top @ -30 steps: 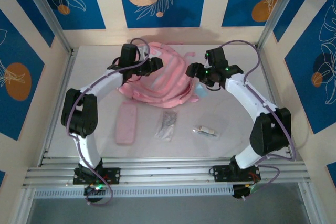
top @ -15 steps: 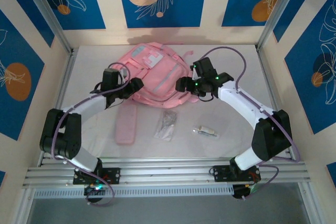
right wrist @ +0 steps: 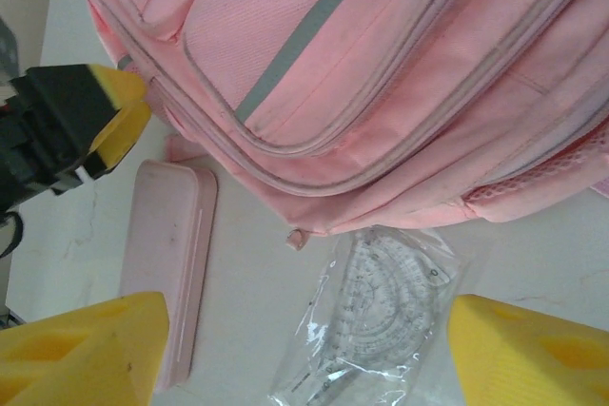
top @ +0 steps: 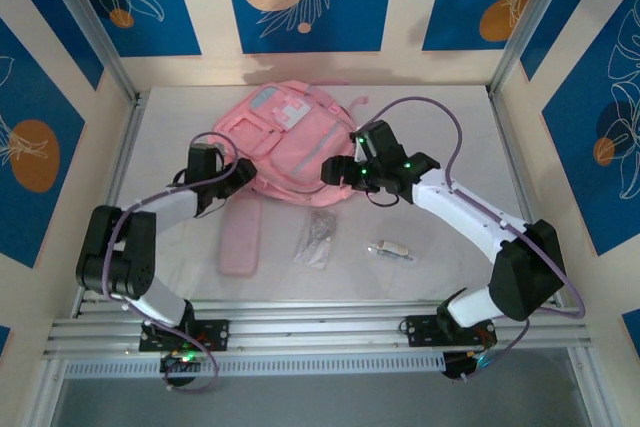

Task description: Pack the student bag

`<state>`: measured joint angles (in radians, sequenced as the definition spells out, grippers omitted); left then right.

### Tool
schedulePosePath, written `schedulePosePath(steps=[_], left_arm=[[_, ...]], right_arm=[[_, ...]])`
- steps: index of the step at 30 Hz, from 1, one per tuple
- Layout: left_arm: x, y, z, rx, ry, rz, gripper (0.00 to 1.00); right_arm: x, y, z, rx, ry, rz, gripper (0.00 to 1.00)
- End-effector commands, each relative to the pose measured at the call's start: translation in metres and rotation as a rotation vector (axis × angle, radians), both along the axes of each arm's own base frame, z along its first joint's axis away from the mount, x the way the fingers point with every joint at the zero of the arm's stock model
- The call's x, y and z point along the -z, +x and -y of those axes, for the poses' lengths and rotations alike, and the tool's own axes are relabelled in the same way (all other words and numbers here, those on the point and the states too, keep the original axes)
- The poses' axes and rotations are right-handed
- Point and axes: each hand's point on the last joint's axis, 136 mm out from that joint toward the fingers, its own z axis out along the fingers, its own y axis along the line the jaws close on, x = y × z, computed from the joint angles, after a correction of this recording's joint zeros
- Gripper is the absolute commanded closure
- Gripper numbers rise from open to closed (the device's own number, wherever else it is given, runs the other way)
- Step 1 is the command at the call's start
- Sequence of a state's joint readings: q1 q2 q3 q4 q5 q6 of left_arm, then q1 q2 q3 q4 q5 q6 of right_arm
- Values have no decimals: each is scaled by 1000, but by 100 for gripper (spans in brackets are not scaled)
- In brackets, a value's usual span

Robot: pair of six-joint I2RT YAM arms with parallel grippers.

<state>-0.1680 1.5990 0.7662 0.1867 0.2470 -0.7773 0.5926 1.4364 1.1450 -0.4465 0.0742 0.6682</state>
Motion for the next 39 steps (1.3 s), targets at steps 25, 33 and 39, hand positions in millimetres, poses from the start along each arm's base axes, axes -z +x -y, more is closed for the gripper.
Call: schedulePosePath(steps=[25,33,39], left_arm=[[32,13,-23,-164,-6,36,39],[43,45,-6,-161,-140,99,78],[16,34,14,-133,-266,115,100]], right_arm=[[1,-10,9,39,-18,24,23],[0,-17,5,29,3,20,23],[0,-27,-24,-88,39,75,26]])
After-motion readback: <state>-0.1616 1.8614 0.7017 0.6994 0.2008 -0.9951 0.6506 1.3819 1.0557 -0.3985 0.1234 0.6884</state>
